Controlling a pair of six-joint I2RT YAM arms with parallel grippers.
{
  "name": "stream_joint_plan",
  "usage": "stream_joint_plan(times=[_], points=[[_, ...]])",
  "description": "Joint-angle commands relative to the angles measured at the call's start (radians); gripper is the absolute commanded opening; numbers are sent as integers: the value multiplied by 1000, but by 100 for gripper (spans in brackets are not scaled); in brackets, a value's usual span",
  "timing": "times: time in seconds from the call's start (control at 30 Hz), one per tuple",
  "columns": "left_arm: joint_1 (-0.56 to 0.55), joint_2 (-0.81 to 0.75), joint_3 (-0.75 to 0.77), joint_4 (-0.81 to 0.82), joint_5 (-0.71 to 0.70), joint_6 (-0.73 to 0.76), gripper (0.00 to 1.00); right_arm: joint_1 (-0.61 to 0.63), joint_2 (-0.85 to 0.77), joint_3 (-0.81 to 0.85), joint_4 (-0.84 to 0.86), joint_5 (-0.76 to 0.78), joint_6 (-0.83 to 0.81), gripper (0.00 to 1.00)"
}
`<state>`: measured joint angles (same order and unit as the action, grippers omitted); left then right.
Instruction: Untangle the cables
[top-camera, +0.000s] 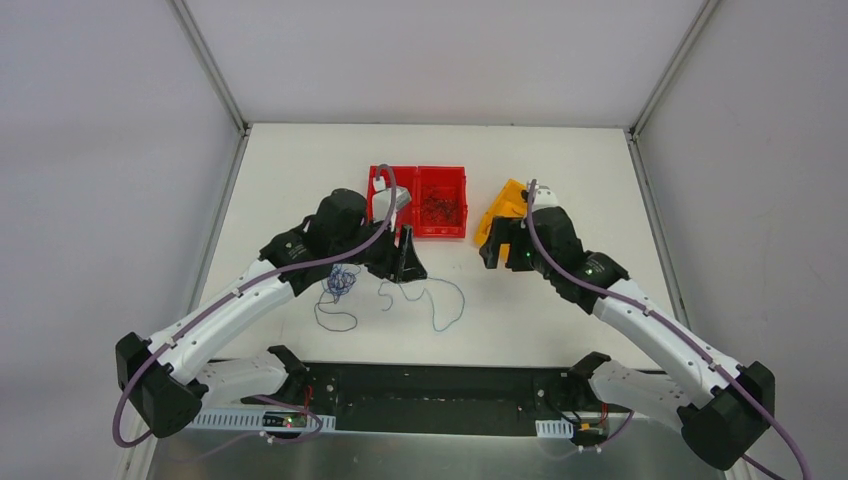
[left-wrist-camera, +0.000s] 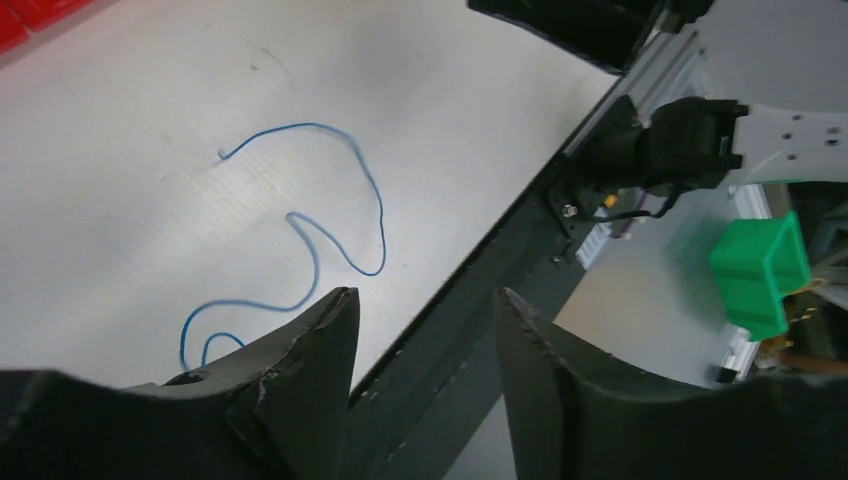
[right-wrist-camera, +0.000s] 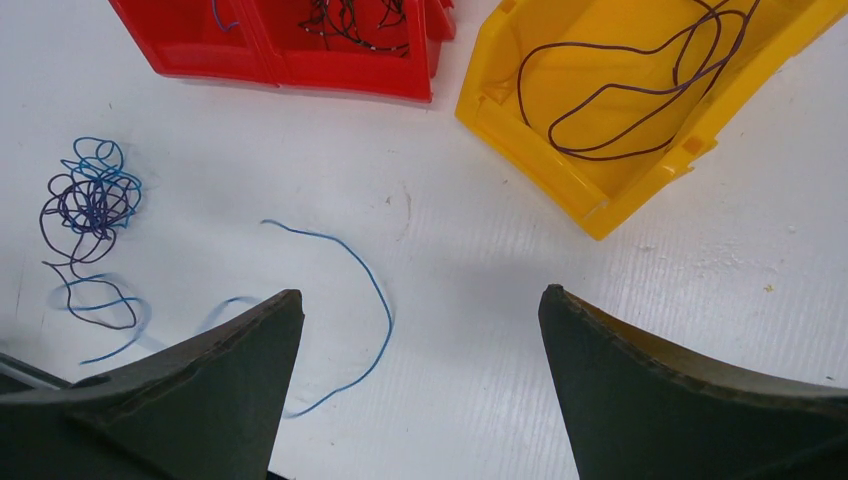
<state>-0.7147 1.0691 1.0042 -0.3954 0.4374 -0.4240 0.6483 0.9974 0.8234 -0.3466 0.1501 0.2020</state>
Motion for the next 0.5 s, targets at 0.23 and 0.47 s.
stream_joint_plan(times=[0.23,0.47], points=[[-7,-25,-52,-16,-301,-34,87,2,54,12,70,-139,34,94],[20,-27,-64,-122,-469,-81,99,24,120,35,79,-187,26,95]])
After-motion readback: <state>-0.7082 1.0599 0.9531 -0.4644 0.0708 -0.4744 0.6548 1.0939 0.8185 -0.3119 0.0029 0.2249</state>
